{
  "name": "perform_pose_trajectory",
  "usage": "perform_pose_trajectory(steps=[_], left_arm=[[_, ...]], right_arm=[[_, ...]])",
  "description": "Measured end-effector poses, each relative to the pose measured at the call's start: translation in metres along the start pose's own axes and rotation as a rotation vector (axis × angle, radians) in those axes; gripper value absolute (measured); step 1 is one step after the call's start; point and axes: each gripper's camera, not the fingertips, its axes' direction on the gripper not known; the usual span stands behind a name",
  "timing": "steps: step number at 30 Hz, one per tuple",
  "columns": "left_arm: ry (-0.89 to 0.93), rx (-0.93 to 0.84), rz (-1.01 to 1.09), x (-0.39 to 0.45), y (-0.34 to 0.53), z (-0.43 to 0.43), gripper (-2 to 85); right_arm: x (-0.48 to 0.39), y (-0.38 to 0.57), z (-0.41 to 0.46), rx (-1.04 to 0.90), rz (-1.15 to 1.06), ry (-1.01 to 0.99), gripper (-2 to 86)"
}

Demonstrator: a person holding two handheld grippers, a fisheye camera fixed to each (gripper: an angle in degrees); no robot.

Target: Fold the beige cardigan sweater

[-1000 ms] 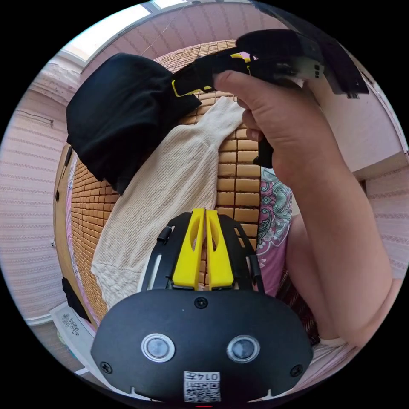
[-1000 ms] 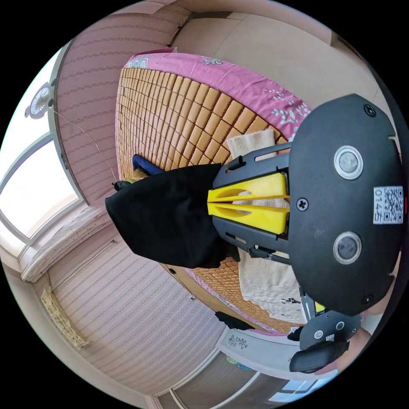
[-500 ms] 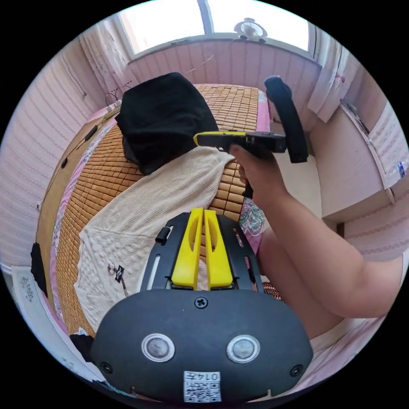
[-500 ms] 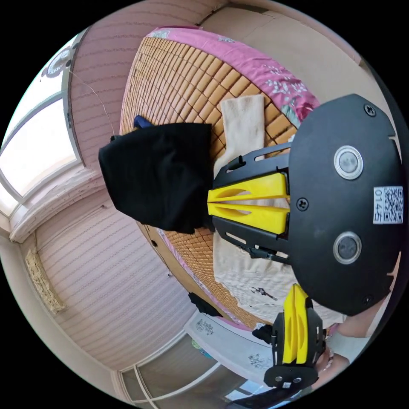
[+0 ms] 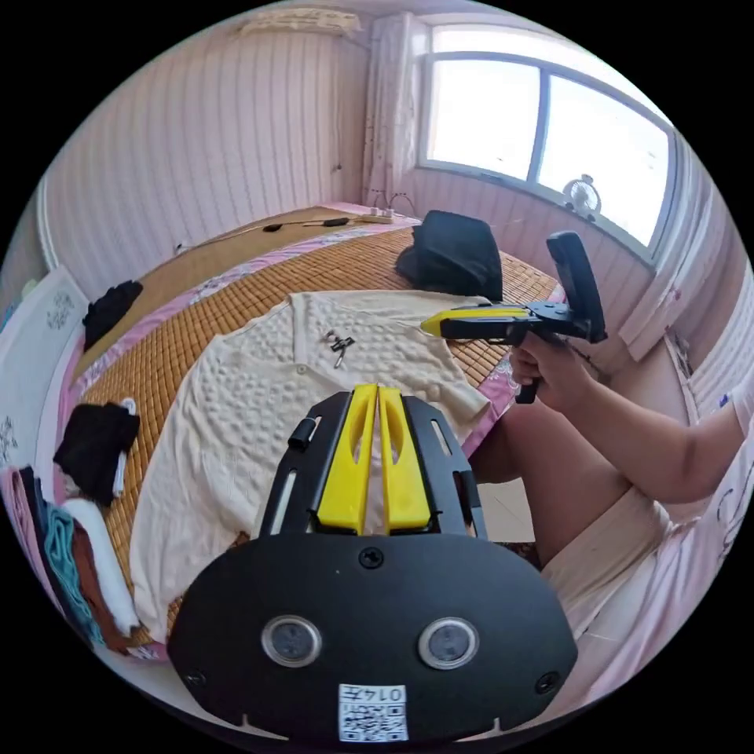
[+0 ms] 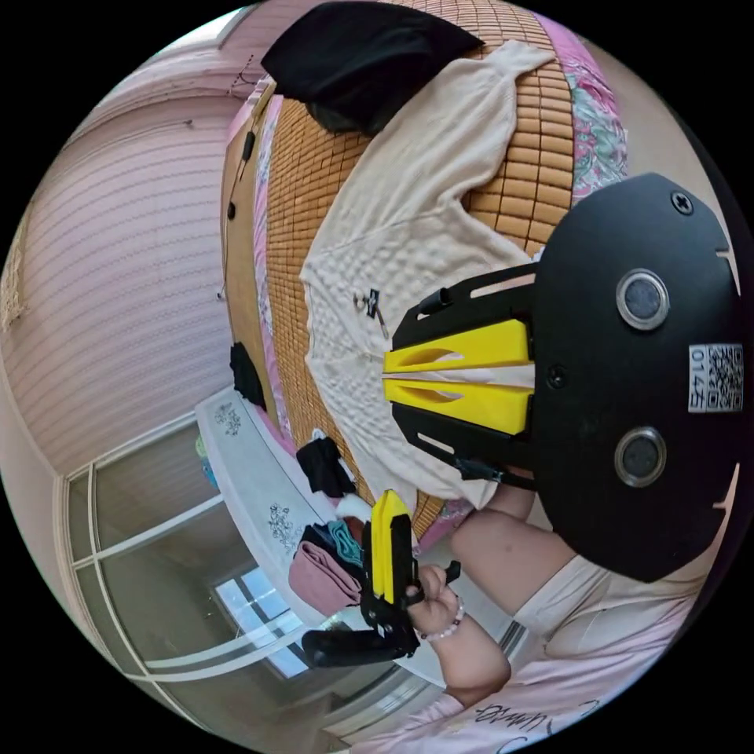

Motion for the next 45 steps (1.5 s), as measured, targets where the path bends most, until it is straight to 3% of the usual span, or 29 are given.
perform_pose_trajectory(steps=[4,11,20,31,37,39,45], left_arm=[[-0.012,0.058,-0.208,-0.073,0.070,-0.068,-0.9],[-0.260,0.159,-0.573,-0.184,0.199,-0.170,1.8],[-0.395,0.173,-0.874,-0.271,0.314,-0.229,4.3],[-0.454,0.163,-1.115,-0.352,0.369,-0.233,7.7],[-0.405,0.023,-1.140,-0.389,0.372,-0.223,7.6],[-0.419,0.006,-1.114,-0.394,0.372,-0.226,6.4],[-0.384,0.075,-1.051,-0.396,0.366,-0.241,-0.5]], right_arm=[[-0.065,-0.024,0.028,-0.074,-0.078,-0.032,-0.3],[-0.168,-0.070,0.084,-0.175,-0.282,-0.012,-0.4],[-0.289,-0.117,0.185,-0.343,-0.516,-0.104,-0.3],[-0.433,-0.155,0.345,-0.590,-0.841,-0.133,4.0],[-0.484,-0.172,0.410,-0.643,-0.900,-0.062,8.3],[-0.489,-0.164,0.428,-0.702,-0.929,-0.005,7.4],[-0.474,-0.174,0.421,-0.654,-0.871,-0.104,0.5]])
